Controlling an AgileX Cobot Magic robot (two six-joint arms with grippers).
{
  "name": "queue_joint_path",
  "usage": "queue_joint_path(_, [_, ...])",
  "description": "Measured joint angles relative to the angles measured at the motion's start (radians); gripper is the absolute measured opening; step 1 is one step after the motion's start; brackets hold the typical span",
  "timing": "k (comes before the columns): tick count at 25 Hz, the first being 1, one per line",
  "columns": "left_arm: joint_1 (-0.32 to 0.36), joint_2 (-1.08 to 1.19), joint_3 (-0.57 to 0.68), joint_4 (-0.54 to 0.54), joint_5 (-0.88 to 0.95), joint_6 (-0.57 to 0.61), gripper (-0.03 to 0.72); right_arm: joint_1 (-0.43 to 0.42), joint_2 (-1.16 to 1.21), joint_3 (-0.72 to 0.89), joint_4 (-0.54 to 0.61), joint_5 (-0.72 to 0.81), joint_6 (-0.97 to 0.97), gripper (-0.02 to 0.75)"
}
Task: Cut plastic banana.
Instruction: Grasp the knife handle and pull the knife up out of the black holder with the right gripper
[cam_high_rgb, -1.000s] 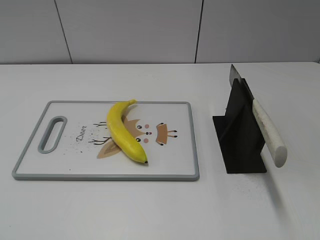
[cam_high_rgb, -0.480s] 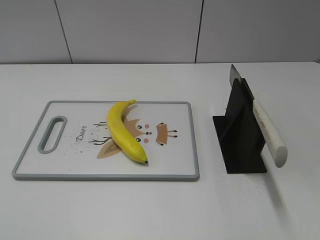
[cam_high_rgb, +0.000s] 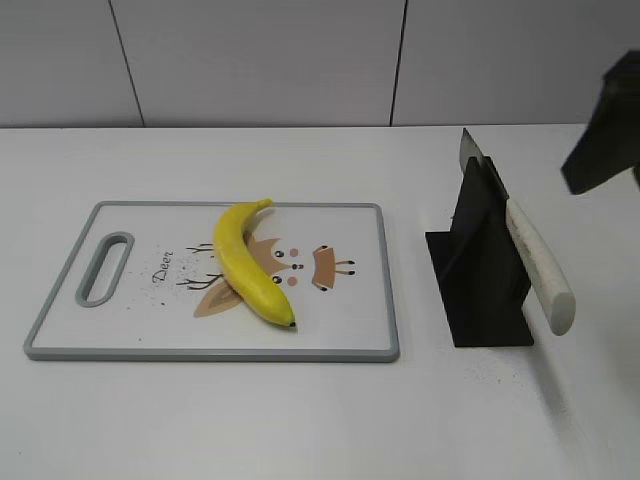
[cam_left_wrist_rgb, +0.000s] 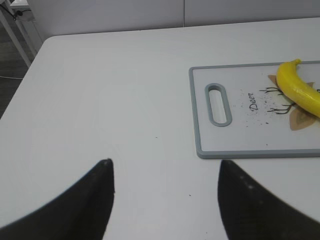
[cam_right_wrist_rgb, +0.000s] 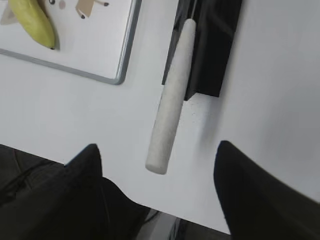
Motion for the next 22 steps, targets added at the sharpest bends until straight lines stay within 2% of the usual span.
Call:
queue_joint_path(5, [0.0,0.0,0.0,0.001,0.0,0.0,0.613,0.111,0.2,-0.051,-0.1,0.001,0.094,0.54])
queue_joint_path(11, [0.0,0.0,0.0,0.002,0.0,0.0,0.6,0.147,0.366,-0.054,-0.144,-0.004,0.162,0.518])
queue_joint_path(14, [0.0,0.0,0.0,0.003,0.0,0.0,0.596,0.147,0.399,-0.054,-0.147,-0.013,0.169,0.429])
queue_joint_path(15, [0.0,0.0,0.0,0.003,0.0,0.0,0.595,0.147,0.402,-0.054,-0.147,-0.015,0.169,0.382])
queue_joint_path(17, [0.0,0.0,0.0,0.003,0.0,0.0,0.594,0.147,0.403,-0.054,-0.157,-0.015,0.172,0.232])
queue_joint_path(18, [0.0,0.0,0.0,0.003,0.0,0.0,0.594,0.146,0.403,-0.057,-0.163,-0.013,0.187,0.195])
queue_joint_path(22, [0.0,0.0,0.0,0.005,0.0,0.0,0.593,0.146,0.401,-0.081,-0.158,0.008,0.21,0.199])
